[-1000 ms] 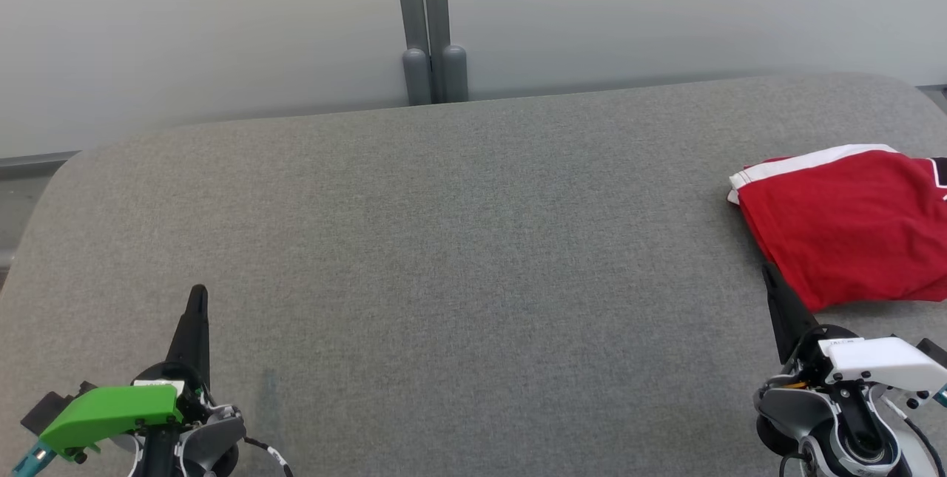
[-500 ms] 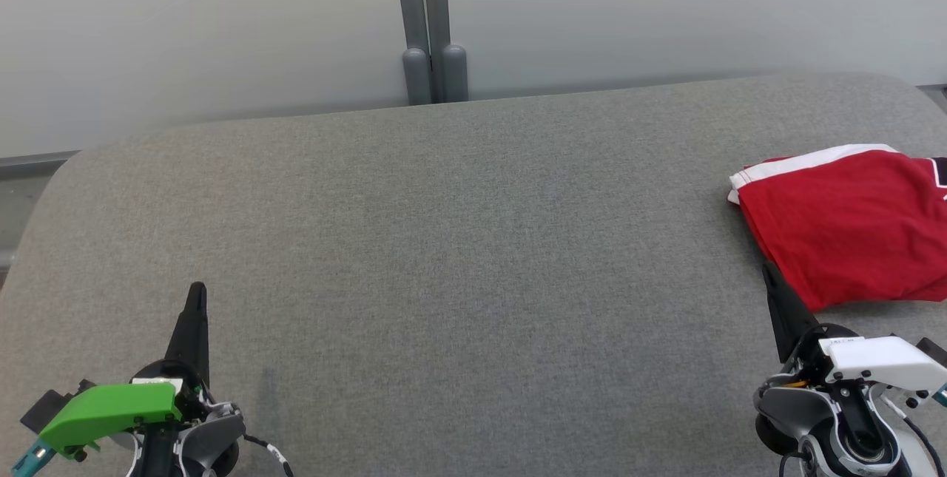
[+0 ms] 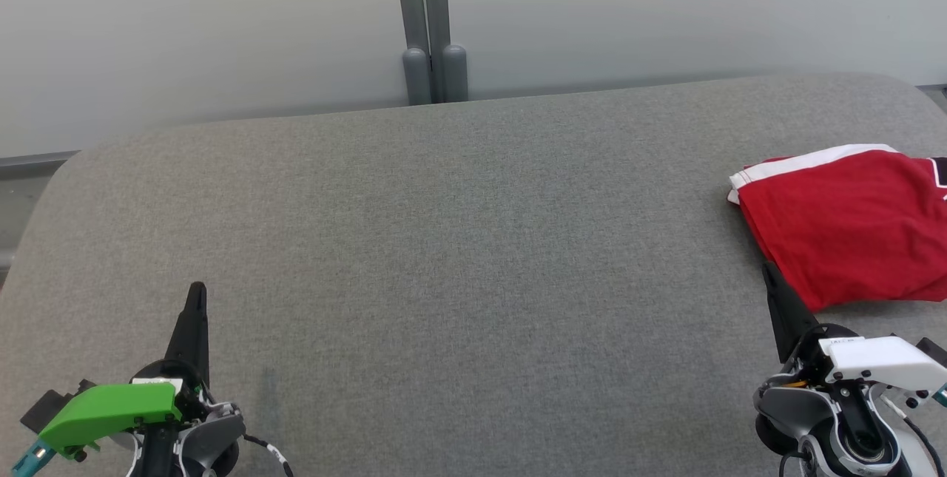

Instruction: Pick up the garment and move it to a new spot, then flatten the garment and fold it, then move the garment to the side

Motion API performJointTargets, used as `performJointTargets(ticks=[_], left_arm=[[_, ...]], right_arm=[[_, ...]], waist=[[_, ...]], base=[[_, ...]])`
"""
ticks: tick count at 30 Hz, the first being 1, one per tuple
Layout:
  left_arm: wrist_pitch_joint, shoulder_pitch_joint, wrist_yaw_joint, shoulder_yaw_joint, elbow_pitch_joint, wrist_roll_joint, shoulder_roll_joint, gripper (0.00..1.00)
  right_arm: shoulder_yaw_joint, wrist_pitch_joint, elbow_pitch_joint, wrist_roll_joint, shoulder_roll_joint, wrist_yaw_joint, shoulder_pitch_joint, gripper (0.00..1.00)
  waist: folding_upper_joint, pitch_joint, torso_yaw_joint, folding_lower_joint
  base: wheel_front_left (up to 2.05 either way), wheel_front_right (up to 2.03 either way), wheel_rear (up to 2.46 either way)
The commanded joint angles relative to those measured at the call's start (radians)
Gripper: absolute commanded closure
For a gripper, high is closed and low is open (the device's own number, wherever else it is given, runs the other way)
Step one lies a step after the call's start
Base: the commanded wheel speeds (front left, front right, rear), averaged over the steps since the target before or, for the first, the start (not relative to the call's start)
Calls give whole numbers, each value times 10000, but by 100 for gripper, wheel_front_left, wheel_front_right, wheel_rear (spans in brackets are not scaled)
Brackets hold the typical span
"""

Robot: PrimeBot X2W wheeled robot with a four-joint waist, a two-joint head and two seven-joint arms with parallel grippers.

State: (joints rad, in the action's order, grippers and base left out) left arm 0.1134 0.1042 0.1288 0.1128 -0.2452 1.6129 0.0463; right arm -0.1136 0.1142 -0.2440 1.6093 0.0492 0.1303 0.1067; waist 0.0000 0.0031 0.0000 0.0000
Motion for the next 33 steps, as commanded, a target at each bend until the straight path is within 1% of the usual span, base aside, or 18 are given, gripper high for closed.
performJointTargets(ticks=[1, 33], left_arm=[[42, 117, 48, 30, -13, 6, 72, 100], [41, 116, 46, 30, -12, 6, 73, 100]], right_arm=[[-17, 36, -18, 66, 10, 7, 55, 100], [-15, 34, -18, 68, 10, 7, 55, 100]], waist=[[0, 0, 0, 0], [0, 0, 0, 0]], base=[[0, 0, 0], [0, 0, 0]])
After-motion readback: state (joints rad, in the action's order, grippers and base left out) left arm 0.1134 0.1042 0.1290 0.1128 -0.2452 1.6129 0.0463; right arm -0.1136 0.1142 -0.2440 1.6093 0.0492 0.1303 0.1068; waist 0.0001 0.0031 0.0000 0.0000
